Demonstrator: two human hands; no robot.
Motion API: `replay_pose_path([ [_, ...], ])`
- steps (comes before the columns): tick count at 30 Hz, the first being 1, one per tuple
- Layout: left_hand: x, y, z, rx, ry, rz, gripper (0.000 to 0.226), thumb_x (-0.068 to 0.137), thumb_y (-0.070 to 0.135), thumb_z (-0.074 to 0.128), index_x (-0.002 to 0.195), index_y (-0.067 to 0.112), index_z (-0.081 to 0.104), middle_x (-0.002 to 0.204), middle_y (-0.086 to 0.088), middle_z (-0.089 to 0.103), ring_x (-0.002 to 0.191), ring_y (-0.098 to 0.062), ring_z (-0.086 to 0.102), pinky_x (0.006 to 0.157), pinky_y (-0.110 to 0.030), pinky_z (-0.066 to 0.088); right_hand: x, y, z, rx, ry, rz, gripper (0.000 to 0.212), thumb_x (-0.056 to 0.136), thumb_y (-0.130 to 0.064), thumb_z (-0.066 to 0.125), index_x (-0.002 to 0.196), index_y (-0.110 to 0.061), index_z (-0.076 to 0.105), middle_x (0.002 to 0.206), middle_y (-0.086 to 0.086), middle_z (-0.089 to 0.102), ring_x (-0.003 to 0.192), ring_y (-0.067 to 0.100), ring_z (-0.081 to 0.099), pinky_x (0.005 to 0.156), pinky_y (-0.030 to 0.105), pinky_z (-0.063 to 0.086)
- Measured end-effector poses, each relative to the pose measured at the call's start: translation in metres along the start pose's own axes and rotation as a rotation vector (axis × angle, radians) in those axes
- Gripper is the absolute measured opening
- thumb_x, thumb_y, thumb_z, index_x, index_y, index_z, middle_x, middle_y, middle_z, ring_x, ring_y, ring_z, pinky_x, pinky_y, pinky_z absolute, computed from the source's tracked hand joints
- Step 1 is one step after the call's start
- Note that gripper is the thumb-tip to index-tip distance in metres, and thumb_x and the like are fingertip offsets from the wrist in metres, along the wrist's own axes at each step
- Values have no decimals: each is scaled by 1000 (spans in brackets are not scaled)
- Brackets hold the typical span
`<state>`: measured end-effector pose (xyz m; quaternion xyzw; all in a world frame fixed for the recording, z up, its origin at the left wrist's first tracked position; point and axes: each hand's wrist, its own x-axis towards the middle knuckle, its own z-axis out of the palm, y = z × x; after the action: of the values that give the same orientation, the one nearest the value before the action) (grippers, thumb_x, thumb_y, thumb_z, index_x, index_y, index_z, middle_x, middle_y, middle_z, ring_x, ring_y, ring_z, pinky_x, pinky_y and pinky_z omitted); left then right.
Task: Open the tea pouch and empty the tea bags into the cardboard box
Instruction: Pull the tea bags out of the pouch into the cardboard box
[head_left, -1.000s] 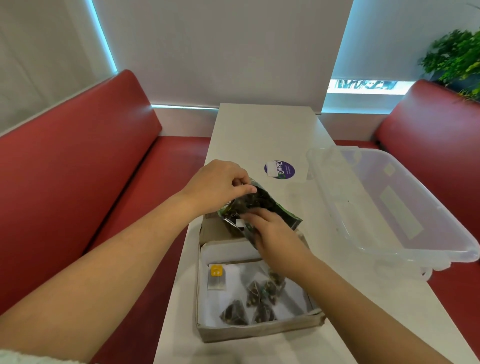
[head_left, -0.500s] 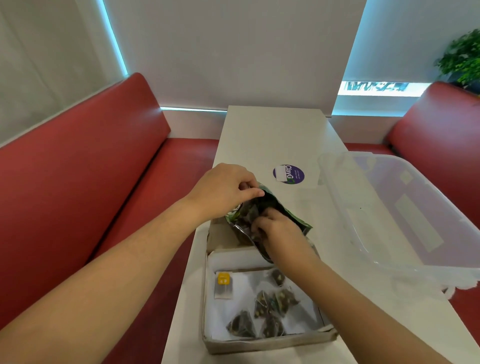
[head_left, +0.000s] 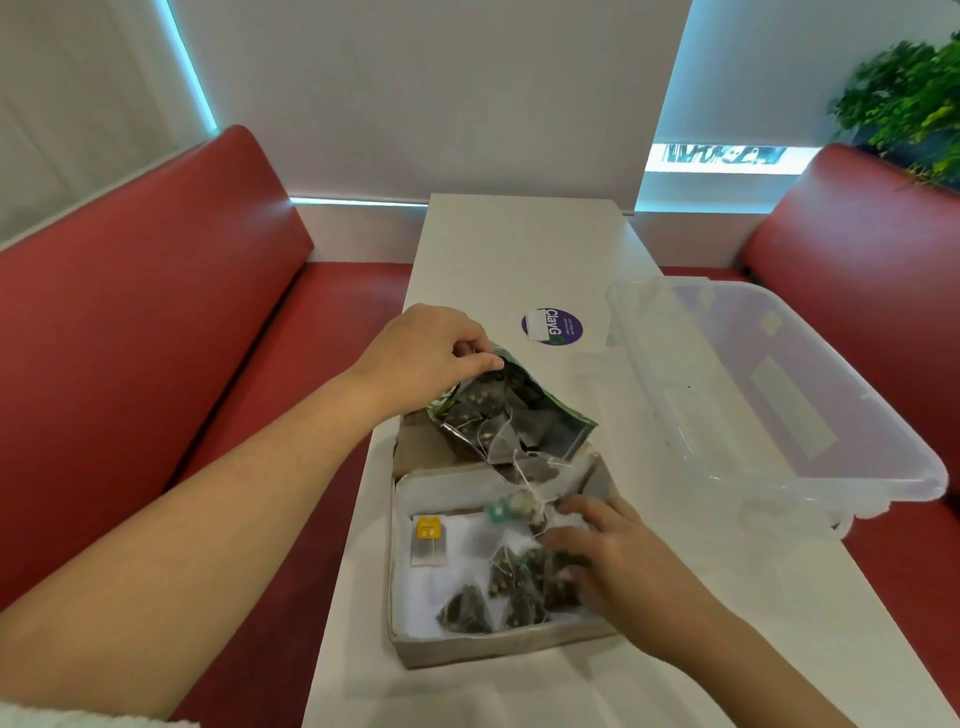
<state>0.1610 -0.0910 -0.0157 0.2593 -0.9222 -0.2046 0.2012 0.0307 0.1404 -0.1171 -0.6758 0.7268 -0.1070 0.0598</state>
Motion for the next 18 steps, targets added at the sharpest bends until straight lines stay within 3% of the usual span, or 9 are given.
replay_pose_path([
  [5,-3,1,1,9,-16,2,22,83,44,66,86,23,73,80,10,66,75,-6,60,68,-29,49,16,-13,-18,182,310,14,18,86,-24,62,102,-23,69,109,-4,58,99,11,51,81,15,40],
  [7,-3,2,1,6,-16,1,22,83,44,66,85,23,73,79,10,66,75,-7,61,70,-33,52,36,-18,-22,147,351,-23,27,86,-14,61,113,-20,64,117,1,57,106,17,52,87,22,46],
  [9,-3,3,1,13,-13,3,21,83,44,66,86,25,73,80,10,66,76,-7,60,71,-34,52,57,-24,-23,15,178,-39,54,85,-8,57,136,-22,45,141,7,42,123,28,42,96,39,47],
  [11,-2,4,1,30,-17,0,21,83,45,65,87,26,73,81,11,66,76,-6,60,71,-34,52,71,-28,-25,-121,-99,15,74,86,-8,53,147,-29,18,152,6,22,130,31,32,97,43,45],
  [12,-2,4,2,44,-25,1,21,84,46,64,88,27,72,81,11,65,77,-7,60,71,-34,52,77,-30,-25,-179,-196,26,76,86,-8,52,148,-30,13,151,6,23,129,31,33,96,44,44],
  [14,-3,4,4,58,-35,4,21,84,46,64,88,27,72,81,11,65,76,-7,59,70,-34,52,84,-31,-27,-235,-257,5,64,88,-7,51,144,-25,27,139,9,36,121,31,40,93,43,45],
  [18,-2,3,6,46,-21,3,20,83,45,65,86,26,72,80,10,65,75,-8,59,70,-35,52,79,-25,-30,-128,-120,-15,32,88,-2,52,117,-16,59,114,4,49,100,25,54,73,28,44],
])
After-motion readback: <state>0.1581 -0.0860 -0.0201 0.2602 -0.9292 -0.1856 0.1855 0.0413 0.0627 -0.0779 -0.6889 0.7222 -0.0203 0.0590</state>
